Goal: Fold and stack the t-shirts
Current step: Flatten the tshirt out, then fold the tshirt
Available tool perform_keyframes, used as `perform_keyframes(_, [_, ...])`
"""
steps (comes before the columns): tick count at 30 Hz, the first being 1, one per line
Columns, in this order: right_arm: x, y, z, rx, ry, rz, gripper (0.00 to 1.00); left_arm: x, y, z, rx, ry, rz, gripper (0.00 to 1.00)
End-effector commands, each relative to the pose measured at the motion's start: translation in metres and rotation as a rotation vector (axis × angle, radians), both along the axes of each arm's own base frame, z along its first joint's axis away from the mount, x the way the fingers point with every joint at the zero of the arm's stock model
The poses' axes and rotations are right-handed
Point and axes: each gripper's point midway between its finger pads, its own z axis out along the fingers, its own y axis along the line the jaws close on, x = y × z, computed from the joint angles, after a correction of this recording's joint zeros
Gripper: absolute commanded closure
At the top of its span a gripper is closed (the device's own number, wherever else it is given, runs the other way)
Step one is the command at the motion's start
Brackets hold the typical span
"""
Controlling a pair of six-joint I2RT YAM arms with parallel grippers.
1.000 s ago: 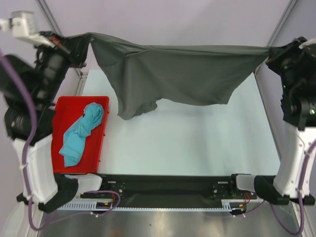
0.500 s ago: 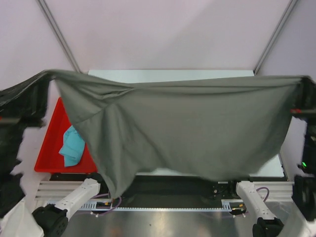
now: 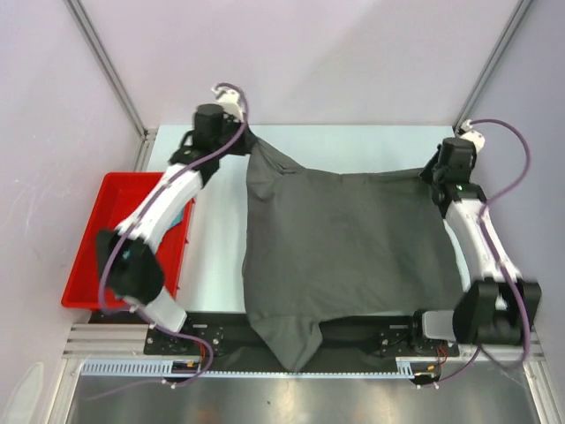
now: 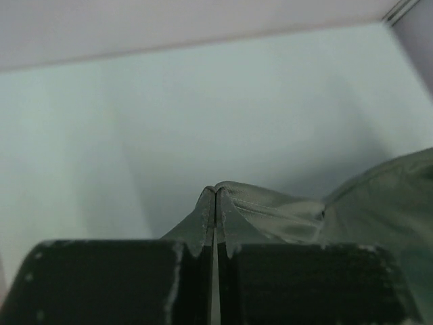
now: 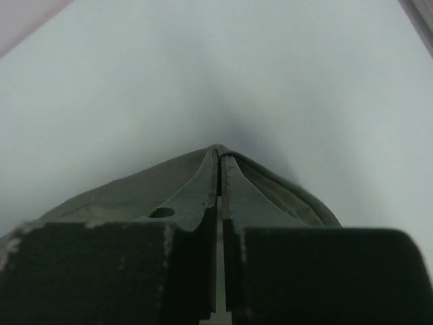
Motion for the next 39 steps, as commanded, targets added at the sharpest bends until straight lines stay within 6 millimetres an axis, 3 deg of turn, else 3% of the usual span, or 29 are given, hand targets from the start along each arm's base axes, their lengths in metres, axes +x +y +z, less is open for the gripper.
perform_keyframes(1, [0.053, -0.015, 0.001, -0.016, -0.125, -0.031, 1.00, 0.041, -0.010, -0.035, 0.049, -0.037, -0.016, 1.00])
perform_keyframes(2, [0.062, -0.017, -0.012, -0.016, -0.103, -0.033, 1.00, 0.051, -0.013, -0.056, 0.064, 0.002, -0.017, 1.00])
perform_keyframes(3, [0.075, -0.019, -0.020, -0.022, -0.100, -0.021, 1.00, 0.068, -0.020, -0.091, 0.082, 0.063, -0.028, 0.99])
perform_keyframes(4, [0.087, -0.021, -0.051, -0.015, -0.029, -0.024, 1.00, 0.075, -0.024, -0.104, 0.087, 0.087, -0.032, 1.00])
perform_keyframes(5, [0.101, -0.028, -0.048, -0.018, -0.032, -0.033, 1.00, 0.087, -0.028, -0.100, 0.079, 0.075, -0.037, 1.00])
perform_keyframes(6, [0.109, -0.030, -0.056, -0.020, -0.011, -0.030, 1.00, 0.095, -0.032, -0.111, 0.077, 0.095, -0.036, 1.00])
perform_keyframes(7, [0.116, -0.031, -0.084, -0.022, 0.064, -0.021, 1.00, 0.102, -0.034, -0.136, 0.091, 0.146, -0.036, 1.00])
perform_keyframes(8, [0.128, -0.034, -0.072, -0.027, 0.043, -0.018, 1.00, 0.114, -0.037, -0.128, 0.084, 0.125, -0.031, 1.00])
perform_keyframes(9, [0.133, -0.036, -0.076, -0.028, 0.059, -0.013, 1.00, 0.119, -0.039, -0.130, 0.079, 0.131, -0.027, 1.00])
perform_keyframes(10, [0.139, -0.036, -0.088, -0.030, 0.084, -0.005, 1.00, 0.123, -0.041, -0.147, 0.087, 0.167, -0.029, 1.00])
perform_keyframes(11, [0.145, -0.038, -0.083, -0.023, 0.072, 0.001, 1.00, 0.131, -0.044, -0.135, 0.076, 0.143, -0.029, 1.00])
perform_keyframes(13, [0.150, -0.039, -0.086, -0.015, 0.086, 0.003, 1.00, 0.135, -0.048, -0.144, 0.074, 0.165, -0.036, 1.00])
perform_keyframes(16, [0.157, -0.040, -0.092, 0.000, 0.108, 0.024, 1.00, 0.140, -0.050, -0.137, 0.061, 0.164, -0.031, 1.00])
perform_keyframes(24, [0.146, -0.044, -0.118, 0.064, 0.230, 0.030, 1.00, 0.122, -0.047, -0.137, 0.009, 0.257, 0.005, 1.00])
perform_keyframes(30, [0.124, -0.039, -0.128, 0.138, 0.339, 0.021, 1.00, 0.081, -0.041, -0.155, -0.018, 0.463, 0.050, 1.00])
perform_keyframes(39, [0.096, -0.050, -0.122, 0.151, 0.452, -0.035, 1.00, 0.026, -0.047, -0.140, -0.101, 0.600, 0.008, 1.00])
